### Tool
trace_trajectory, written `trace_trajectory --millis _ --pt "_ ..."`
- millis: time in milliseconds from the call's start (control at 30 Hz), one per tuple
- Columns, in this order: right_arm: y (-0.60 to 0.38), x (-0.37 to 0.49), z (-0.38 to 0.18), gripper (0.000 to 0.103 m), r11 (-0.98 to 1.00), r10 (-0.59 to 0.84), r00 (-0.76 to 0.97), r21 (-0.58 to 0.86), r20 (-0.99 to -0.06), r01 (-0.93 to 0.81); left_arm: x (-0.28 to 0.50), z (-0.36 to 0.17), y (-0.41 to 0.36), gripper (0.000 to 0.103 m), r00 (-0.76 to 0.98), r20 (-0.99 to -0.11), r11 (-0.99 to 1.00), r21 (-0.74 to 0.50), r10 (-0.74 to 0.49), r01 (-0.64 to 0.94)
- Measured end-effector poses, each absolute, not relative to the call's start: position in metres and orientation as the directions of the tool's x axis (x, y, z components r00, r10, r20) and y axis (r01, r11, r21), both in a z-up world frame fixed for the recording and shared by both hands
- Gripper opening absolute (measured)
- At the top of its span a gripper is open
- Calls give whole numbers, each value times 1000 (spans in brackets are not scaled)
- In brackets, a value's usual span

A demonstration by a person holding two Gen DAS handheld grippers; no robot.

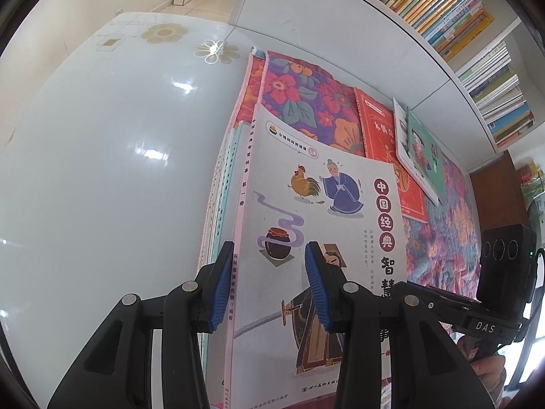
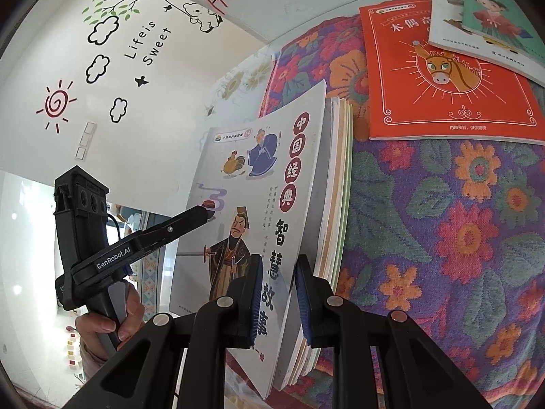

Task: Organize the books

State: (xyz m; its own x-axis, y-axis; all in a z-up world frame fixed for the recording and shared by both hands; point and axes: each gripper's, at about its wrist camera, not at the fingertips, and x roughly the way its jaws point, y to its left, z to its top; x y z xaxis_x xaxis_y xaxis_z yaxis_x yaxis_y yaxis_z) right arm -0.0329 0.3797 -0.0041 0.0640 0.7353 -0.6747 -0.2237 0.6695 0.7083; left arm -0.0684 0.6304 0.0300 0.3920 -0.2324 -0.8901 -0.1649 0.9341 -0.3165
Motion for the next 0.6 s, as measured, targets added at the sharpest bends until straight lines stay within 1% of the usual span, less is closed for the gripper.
trace_trajectory --millis 600 --pt "378 -34 -5 20 662 743 60 720 -666 -208 -67 32 626 37 388 -903 946 -271 -186 -176"
